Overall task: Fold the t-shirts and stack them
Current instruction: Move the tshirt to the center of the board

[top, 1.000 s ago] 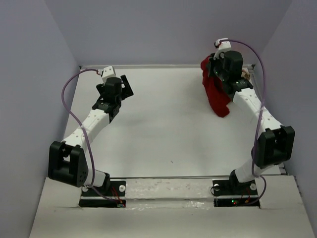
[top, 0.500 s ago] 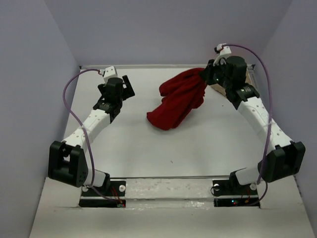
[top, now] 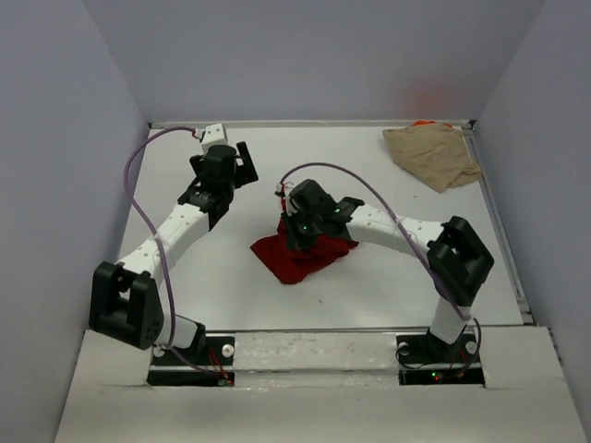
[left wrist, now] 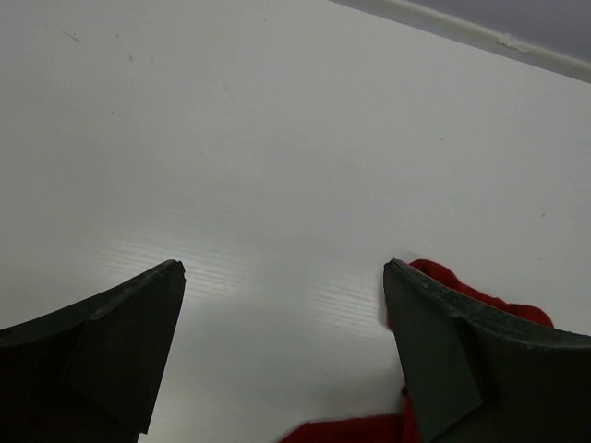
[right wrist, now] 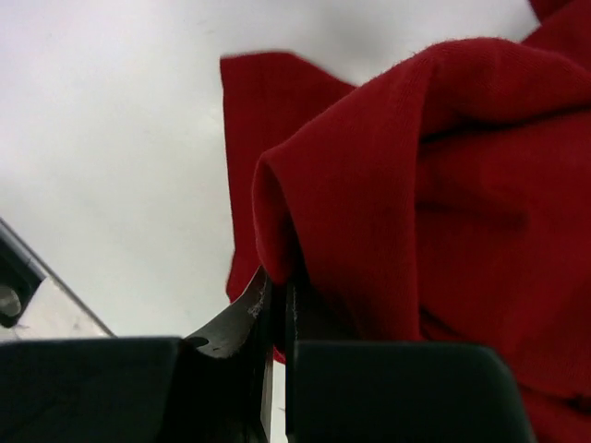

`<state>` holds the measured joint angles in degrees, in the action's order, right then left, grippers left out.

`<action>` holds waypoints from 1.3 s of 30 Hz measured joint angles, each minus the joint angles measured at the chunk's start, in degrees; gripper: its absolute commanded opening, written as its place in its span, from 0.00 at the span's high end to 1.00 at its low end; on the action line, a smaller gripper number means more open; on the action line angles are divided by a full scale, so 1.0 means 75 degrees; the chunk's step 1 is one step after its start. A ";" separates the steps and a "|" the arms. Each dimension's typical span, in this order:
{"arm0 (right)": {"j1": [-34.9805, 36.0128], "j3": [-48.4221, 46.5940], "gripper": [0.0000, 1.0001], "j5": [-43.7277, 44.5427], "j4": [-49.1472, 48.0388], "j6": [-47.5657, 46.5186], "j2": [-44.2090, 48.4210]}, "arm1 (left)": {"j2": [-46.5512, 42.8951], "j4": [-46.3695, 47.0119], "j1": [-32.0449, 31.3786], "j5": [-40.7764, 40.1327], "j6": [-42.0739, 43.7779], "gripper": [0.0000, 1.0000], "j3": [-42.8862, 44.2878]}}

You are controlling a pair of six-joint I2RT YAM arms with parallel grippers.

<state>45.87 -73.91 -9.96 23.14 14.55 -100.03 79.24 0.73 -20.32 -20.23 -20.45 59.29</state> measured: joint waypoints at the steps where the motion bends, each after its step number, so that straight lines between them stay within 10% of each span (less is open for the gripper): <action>1: 0.0271 -0.0134 0.68 0.0105 0.0003 0.0044 -0.0181 | 0.0003 -0.0017 -0.0050 0.0003 0.0009 0.01 0.0015; 4: 0.0816 -0.0303 0.30 0.0606 0.0055 0.0248 -0.0592 | 0.0003 -0.0079 -0.0245 0.0012 0.0099 0.01 0.0131; 5: 0.0851 -0.0300 0.01 0.0801 0.0131 0.0274 -0.0629 | 0.0003 -0.0090 -0.0306 0.0009 0.0128 0.01 0.0166; 20: -0.1941 -0.1749 0.00 0.2562 0.0195 -0.0460 -0.0405 | 0.0082 -0.0577 -0.0466 0.0090 0.0303 0.01 0.0382; 28: -0.4401 -0.2623 0.21 0.1623 -0.0134 -0.0484 -0.1055 | -0.0076 -0.1116 -0.0536 0.0093 0.0323 0.01 0.0388; 31: -0.4500 -0.1647 0.44 0.1087 -0.0172 -0.0358 -0.0918 | -0.0122 -0.1384 -0.0542 0.0178 0.0321 0.01 0.0388; 39: -0.3165 0.0621 0.34 0.0679 0.0227 -0.0102 0.0775 | -0.0251 -0.1652 -0.0583 0.0376 0.0344 0.01 0.0347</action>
<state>22.13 -69.25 -4.86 24.84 13.78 -94.21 77.36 -11.66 -24.69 -17.41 -17.87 61.89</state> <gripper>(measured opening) 0.657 0.989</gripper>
